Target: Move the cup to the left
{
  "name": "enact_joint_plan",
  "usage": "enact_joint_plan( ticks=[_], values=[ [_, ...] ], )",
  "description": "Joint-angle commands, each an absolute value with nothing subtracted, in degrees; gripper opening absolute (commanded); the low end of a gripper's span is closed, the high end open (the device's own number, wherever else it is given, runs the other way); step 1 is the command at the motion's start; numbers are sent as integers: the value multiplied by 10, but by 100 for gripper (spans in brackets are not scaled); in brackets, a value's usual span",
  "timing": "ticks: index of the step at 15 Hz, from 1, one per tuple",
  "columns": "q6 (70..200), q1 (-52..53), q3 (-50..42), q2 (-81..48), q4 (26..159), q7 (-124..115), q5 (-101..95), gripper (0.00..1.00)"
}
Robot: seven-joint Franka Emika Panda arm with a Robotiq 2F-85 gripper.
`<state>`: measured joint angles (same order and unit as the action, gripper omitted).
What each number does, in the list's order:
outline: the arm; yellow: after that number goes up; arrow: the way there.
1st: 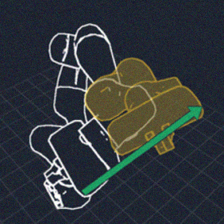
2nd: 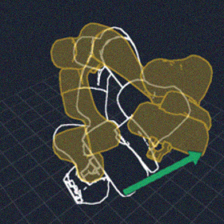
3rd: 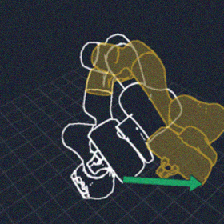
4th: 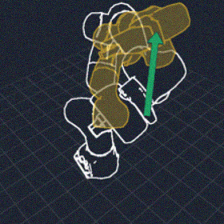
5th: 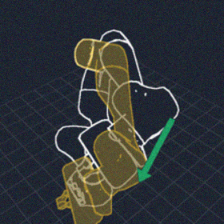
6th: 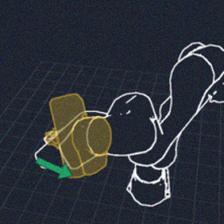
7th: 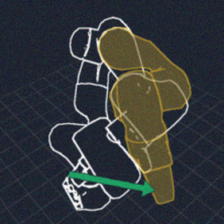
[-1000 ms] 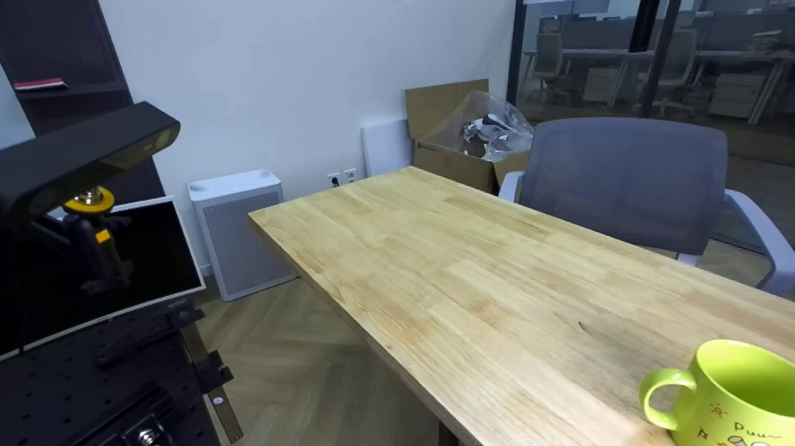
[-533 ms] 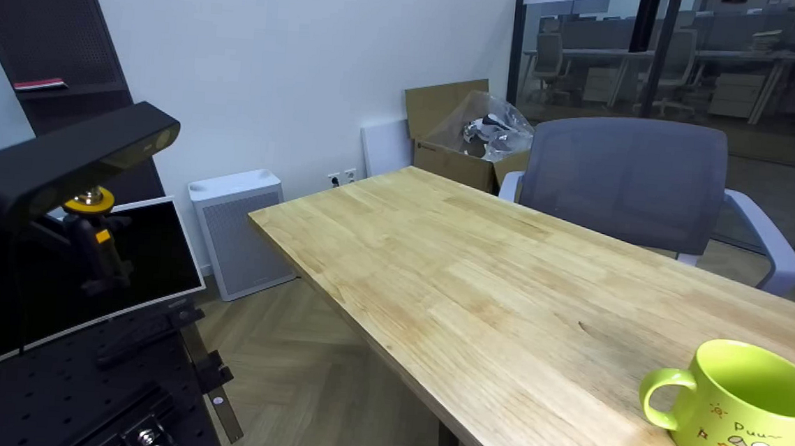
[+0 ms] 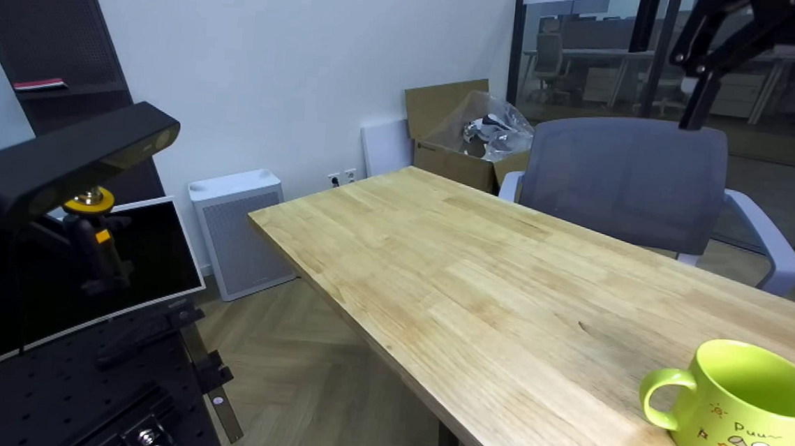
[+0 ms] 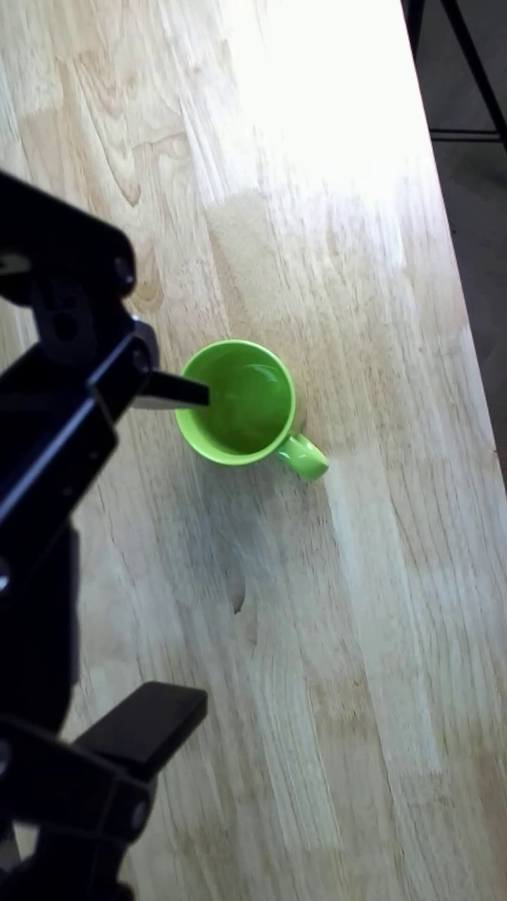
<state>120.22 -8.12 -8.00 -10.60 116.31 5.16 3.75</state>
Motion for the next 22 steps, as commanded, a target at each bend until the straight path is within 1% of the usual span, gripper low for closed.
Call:
enact_joint_plan(
  ticks=[1,10,12,13,22],
  values=[
    [1244,-95,-82,-152,1158,47,49,100],
    [1364,-117,-89,-227,1156,15,67,100],
    [1333,-111,-95,-230,1148,3,48,100],
    [1352,-120,-87,-227,1162,30,58,100],
    [1347,-119,-89,-229,1161,22,55,100]
  ],
)
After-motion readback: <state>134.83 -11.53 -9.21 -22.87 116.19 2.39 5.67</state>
